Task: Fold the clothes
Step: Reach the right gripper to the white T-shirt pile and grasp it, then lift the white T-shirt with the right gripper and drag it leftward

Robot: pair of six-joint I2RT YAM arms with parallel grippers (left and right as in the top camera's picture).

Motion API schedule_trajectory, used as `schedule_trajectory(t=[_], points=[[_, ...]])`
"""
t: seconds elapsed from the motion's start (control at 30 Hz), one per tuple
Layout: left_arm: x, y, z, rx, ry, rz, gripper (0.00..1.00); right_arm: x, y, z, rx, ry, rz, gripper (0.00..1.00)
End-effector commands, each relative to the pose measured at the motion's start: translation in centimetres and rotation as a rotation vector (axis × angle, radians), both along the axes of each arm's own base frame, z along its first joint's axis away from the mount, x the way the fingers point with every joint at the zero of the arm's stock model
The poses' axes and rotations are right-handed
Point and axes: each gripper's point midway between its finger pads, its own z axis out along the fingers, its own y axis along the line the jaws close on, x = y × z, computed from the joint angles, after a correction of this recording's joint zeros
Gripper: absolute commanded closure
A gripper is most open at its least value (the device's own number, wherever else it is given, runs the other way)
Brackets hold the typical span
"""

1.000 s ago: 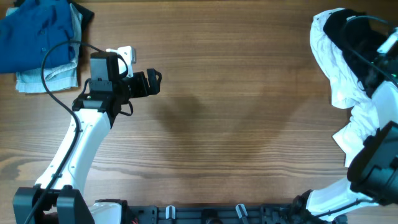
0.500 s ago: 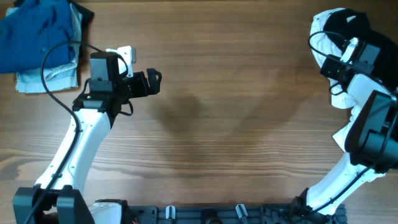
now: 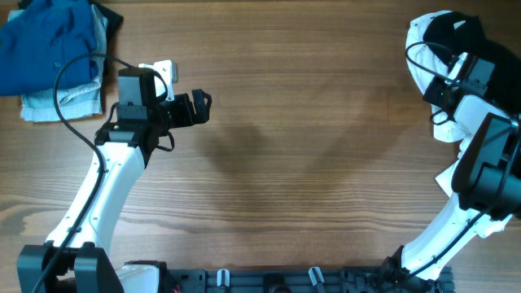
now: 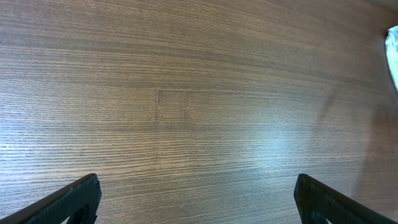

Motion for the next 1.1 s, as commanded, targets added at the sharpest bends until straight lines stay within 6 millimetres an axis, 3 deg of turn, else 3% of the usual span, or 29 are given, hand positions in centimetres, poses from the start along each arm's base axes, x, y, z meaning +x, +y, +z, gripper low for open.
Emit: schedule_trajectory(t=[0.0, 0.1, 0.17, 0.37, 0.57, 0.63, 0.87, 0.97, 1.07], points=[[0.6, -0.2, 0.8, -0.006, -0.021, 0.004, 0.0, -1.3, 1.2, -2.1, 0.1, 0.044, -0.074, 0.89], [0.8, -0.2, 1.0, -0.007, -0.033, 0.004, 0.0, -0.3, 0.8, 1.9, 0.081, -0.034, -0.084, 0.96], [1.1, -0.2, 1.2, -0.008, -0.046, 0.004, 0.0, 0.5, 0.4, 6.3, 0.053, -0.109, -0.08, 0.96], [1.7, -0.3, 2.0, -0.011, -0.089, 0.003, 0.01, 1.1, -1.0, 22.7, -0.059, -0.383, -0.078, 0.96], [2.4, -0.3, 2.7, -0.014, -0.129, 0.003, 0.01, -1.7, -2.5, 39.2, -0.198, -0.625, -0.075, 0.96], [2.6, -0.3, 2.9, -0.015, -0.143, 0.003, 0.01, -2.4, -2.3, 43.5, -0.209, -0.7, -0.043, 0.96], [2.7, -0.4, 3.1, -0.016, -0.151, 0.003, 0.0, -5.2, 1.4, 56.5, -0.275, -0.961, 0.1, 0.96], [2.7, -0.4, 3.1, -0.016, -0.152, 0.002, 0.0, -6.6, 2.8, 60.5, -0.311, -1.056, 0.145, 0.96], [2.7, -0.4, 3.1, -0.016, -0.152, 0.002, 0.0, -7.6, 5.1, 63.1, -0.292, -1.131, 0.241, 0.96]])
